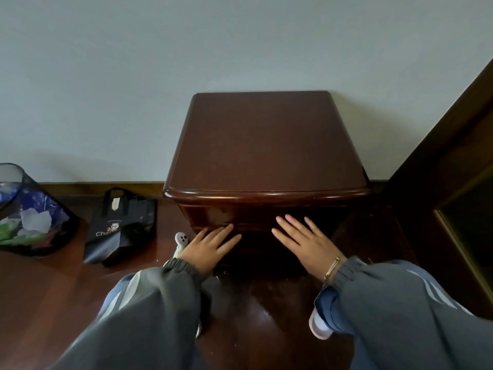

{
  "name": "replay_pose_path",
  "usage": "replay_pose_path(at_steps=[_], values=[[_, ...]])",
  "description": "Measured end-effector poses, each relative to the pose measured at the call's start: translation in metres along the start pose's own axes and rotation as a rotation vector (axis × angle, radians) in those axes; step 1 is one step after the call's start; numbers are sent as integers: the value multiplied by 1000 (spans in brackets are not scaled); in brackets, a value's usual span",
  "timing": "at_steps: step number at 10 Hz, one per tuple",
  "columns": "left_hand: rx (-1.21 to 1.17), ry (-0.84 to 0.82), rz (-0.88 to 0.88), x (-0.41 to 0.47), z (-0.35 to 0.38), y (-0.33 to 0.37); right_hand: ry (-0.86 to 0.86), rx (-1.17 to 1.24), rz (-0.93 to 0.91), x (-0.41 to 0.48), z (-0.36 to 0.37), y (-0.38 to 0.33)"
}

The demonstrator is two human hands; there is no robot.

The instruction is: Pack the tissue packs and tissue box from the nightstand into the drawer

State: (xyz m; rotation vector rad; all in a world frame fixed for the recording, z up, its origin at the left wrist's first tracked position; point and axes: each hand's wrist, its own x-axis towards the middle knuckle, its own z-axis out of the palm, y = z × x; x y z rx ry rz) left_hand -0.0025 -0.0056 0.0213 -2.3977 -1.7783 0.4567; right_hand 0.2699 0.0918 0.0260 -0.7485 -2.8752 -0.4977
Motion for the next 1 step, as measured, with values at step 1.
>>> replay_pose_path(at_steps=[1], values=[[-352,350,-153,-47,-26,13,276,340,39,-24,-49,-20]])
